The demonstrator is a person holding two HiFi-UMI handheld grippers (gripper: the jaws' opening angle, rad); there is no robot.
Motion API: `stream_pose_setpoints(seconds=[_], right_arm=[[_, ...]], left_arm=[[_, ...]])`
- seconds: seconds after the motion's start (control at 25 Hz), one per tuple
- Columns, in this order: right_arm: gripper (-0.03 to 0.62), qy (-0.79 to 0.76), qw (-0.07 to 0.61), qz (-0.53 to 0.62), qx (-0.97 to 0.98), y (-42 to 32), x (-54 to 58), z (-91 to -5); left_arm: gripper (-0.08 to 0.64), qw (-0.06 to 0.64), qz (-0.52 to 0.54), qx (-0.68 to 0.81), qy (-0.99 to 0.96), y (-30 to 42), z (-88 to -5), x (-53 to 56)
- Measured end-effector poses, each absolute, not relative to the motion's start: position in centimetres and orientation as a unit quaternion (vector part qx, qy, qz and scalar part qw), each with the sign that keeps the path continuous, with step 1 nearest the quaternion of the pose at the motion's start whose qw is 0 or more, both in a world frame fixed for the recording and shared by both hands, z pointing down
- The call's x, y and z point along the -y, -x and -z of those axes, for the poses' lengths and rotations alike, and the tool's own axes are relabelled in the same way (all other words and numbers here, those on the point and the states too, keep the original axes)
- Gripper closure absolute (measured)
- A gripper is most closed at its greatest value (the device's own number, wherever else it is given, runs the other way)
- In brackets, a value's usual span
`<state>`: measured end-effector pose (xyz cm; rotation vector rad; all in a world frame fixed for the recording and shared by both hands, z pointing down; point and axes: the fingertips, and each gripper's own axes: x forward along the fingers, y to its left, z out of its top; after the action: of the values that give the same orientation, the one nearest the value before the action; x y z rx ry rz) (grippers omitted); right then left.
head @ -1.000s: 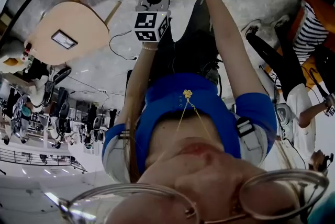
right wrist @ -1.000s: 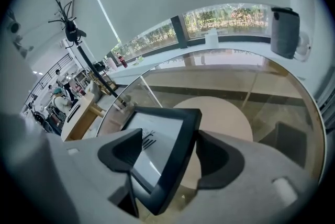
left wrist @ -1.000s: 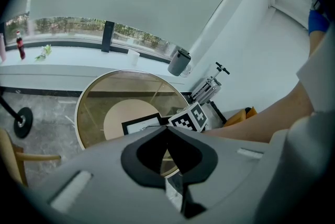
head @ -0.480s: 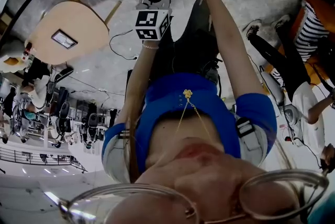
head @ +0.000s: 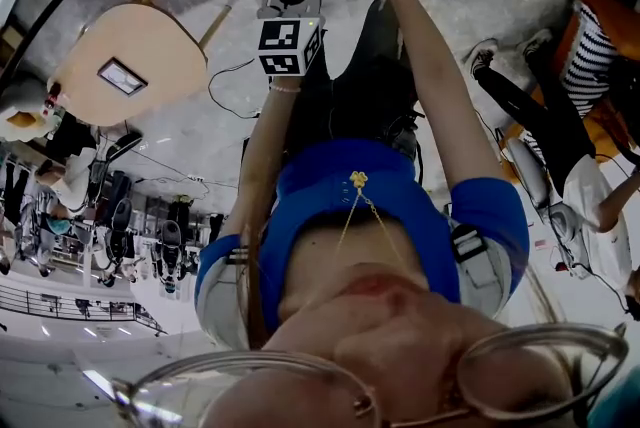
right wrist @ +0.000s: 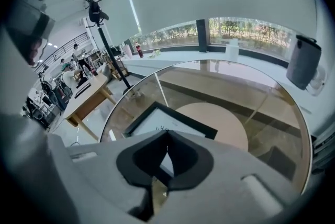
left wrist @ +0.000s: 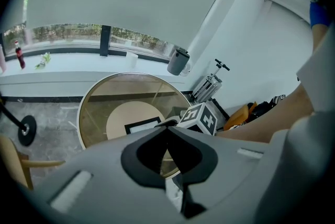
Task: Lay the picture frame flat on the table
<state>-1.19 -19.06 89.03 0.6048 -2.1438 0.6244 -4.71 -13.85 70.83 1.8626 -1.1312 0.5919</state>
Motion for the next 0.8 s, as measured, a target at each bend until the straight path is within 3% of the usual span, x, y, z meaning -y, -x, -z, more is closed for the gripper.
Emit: stream_pose_setpoints(seconds=[0.4,0.8], right_arm=[[0.591,-0.206,0.404,-0.222,0.863,2.4,18.6,-85.1],[0.592,-0.184,0.338,-0.202,0.901,4.9,19.4,-75.8]], left_arm=[[0.565,0.417,-0.226,0.461,-0.750,5.1,-68.8,14.3],[0.565,0.391,-0.211,0.475,-0.759,5.6,-65.4,15.6]])
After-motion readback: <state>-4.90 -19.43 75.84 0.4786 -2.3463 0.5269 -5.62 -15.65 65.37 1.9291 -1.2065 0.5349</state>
